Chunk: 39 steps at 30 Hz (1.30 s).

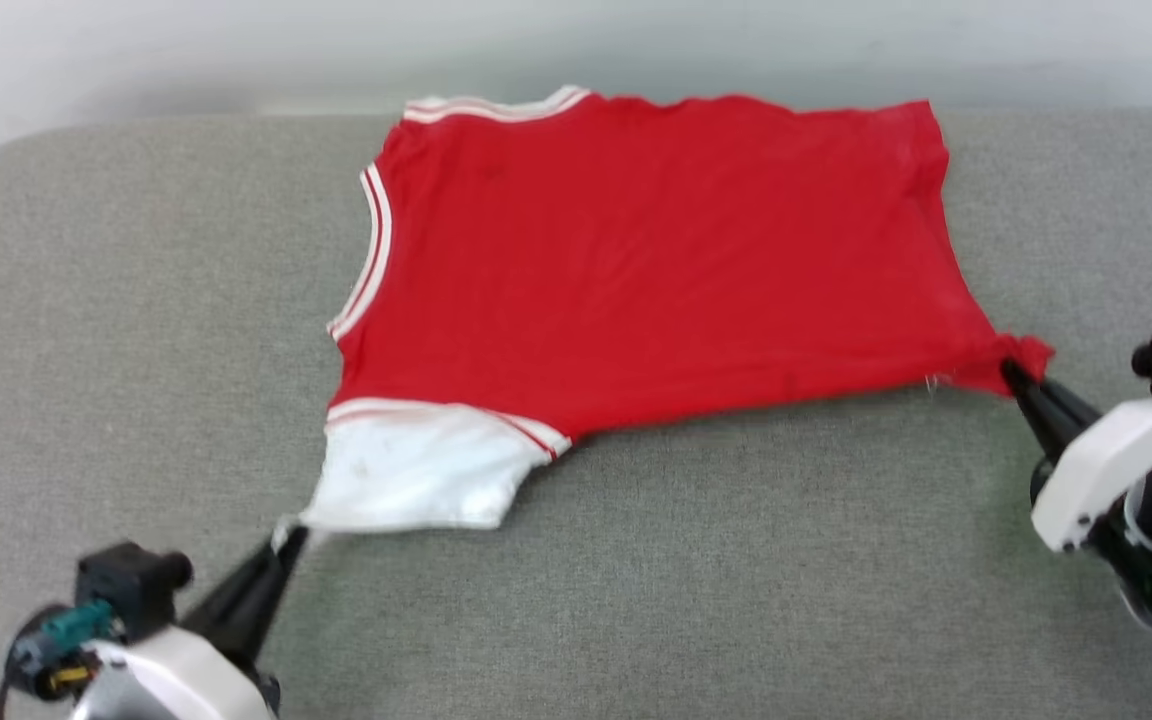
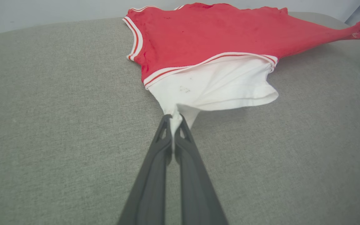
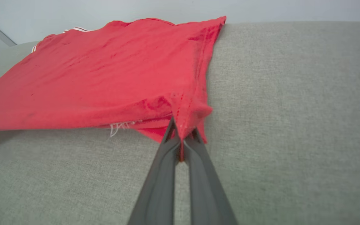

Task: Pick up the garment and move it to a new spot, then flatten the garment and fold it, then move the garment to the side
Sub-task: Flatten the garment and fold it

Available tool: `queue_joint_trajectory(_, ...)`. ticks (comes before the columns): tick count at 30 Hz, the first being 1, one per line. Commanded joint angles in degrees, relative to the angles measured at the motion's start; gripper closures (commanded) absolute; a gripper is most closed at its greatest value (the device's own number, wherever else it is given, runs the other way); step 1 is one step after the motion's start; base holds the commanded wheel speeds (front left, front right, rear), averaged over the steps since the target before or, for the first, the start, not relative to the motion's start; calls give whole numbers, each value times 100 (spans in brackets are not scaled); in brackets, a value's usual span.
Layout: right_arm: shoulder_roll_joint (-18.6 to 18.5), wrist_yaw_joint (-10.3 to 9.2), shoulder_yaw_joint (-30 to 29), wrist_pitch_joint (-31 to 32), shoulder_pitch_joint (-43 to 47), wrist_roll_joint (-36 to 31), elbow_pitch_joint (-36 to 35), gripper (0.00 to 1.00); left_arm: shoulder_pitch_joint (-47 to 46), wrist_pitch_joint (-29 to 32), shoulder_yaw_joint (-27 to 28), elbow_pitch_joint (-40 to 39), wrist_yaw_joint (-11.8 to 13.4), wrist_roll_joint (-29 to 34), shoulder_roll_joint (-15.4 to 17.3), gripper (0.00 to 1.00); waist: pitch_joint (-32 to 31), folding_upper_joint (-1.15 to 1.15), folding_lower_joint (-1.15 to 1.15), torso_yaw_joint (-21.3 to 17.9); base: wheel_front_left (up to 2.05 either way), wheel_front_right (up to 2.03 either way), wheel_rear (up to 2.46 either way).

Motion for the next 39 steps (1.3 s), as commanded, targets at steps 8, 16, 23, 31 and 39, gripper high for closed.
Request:
queue_joint_trajectory(8, -404, -8, -156, 667, 1239, 590, -642, 100, 959, 521, -260, -735, 40, -465, 271, 100, -453, 0, 2, -51, 0, 0, 0)
queue_joint_trajectory(16, -691, -6, -415, 1499, 2456, 1035, -1618, 100, 1704, 903, -407, -1152, -39, -940, 634, 100, -602, 0, 2, -167, 0, 0, 0)
queue_joint_trajectory(23, -545, -6, -856, 1802, 2779, 904, -2217, 100, 1521, 711, -219, -1316, -54, -900, 687, 100, -447, 0, 2, -272, 0, 0, 0)
queue_joint_trajectory(31, -294, -5, -1456, 2186, 2495, 1019, -2880, 100, 980, 424, 244, -1507, -101, -936, 691, 100, -45, 0, 2, -335, 0, 0, 0)
queue_joint_trajectory(39, -92, -5, -1683, 2679, 1925, 570, -3100, 100, -76, 575, 406, -1293, -212, -691, 659, 100, 560, 0, 2, -400, 0, 0, 0)
